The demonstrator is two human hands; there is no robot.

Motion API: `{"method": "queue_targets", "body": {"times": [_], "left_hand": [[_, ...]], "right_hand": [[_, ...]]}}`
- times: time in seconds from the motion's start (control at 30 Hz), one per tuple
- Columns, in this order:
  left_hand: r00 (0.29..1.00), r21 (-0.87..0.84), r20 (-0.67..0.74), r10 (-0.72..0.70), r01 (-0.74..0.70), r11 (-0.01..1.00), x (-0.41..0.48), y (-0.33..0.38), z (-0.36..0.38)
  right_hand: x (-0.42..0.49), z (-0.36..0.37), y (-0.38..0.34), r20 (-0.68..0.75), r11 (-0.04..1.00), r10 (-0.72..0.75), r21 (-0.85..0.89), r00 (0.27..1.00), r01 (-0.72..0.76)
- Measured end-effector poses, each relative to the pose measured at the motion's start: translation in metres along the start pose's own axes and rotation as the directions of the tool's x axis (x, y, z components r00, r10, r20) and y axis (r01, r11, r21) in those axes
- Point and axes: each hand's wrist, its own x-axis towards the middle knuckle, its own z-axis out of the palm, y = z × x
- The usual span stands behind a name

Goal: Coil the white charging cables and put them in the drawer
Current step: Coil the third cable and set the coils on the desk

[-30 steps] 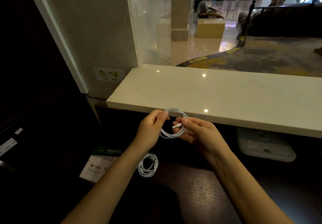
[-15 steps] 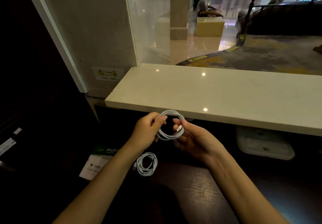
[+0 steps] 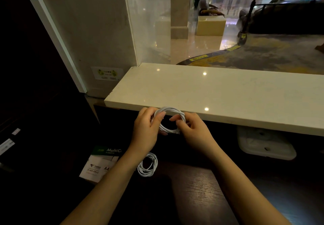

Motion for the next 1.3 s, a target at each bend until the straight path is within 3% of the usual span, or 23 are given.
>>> {"method": "queue_targets", "body": {"times": [0.17,0.33,0.43,0.5,0.57,0.7,0.9,1.07,1.2,1.3], "left_hand": [[0.996,0.076,0.003,0.09,-0.09,0.993,-0.001,-0.009,0.006],[0.999,0.039,0.051,-0.002,0.0,0.999,0.004,-0.011,0.004],[0.984,-0.045,0.131,-0.12,0.127,0.991,0.006,-0.009,0.004],[0.931,-0.211,0.259,-0.257,0.314,0.926,0.004,-0.008,0.004],[0.883,-0.273,0.353,-0.309,0.413,0.869,0.002,-0.01,0.001],[0.869,-0.343,0.402,-0.288,0.435,0.833,-0.003,-0.01,-0.008],[0.889,-0.242,0.328,-0.319,0.405,0.882,-0.009,-0.01,-0.02],[0.882,-0.245,0.333,-0.334,0.423,0.872,-0.011,-0.012,-0.018],[0.798,-0.274,0.462,-0.388,0.545,0.793,-0.012,-0.01,-0.009],[0.787,-0.32,0.459,-0.412,0.58,0.749,-0.015,-0.007,-0.004]], "right_hand": [[-0.003,0.003,0.005,0.145,0.991,0.131,-0.015,0.981,-0.13],[-0.005,-0.011,0.003,0.325,0.998,0.035,0.044,0.945,-0.052],[-0.008,-0.015,0.007,0.318,0.993,0.012,0.111,0.948,-0.05],[-0.01,-0.012,0.011,0.269,0.98,0.049,0.173,0.962,-0.098],[-0.01,-0.009,0.015,0.21,0.958,0.11,0.238,0.971,-0.16],[-0.008,-0.007,0.016,0.152,0.918,0.191,0.321,0.97,-0.231],[-0.006,-0.006,0.02,0.144,0.884,0.256,0.365,0.956,-0.292],[-0.009,-0.003,0.02,0.243,0.857,0.265,0.385,0.933,-0.343],[-0.008,-0.004,0.02,0.295,0.896,0.233,0.306,0.927,-0.323],[-0.006,-0.008,0.026,0.287,0.943,0.216,0.188,0.933,-0.276]]}}
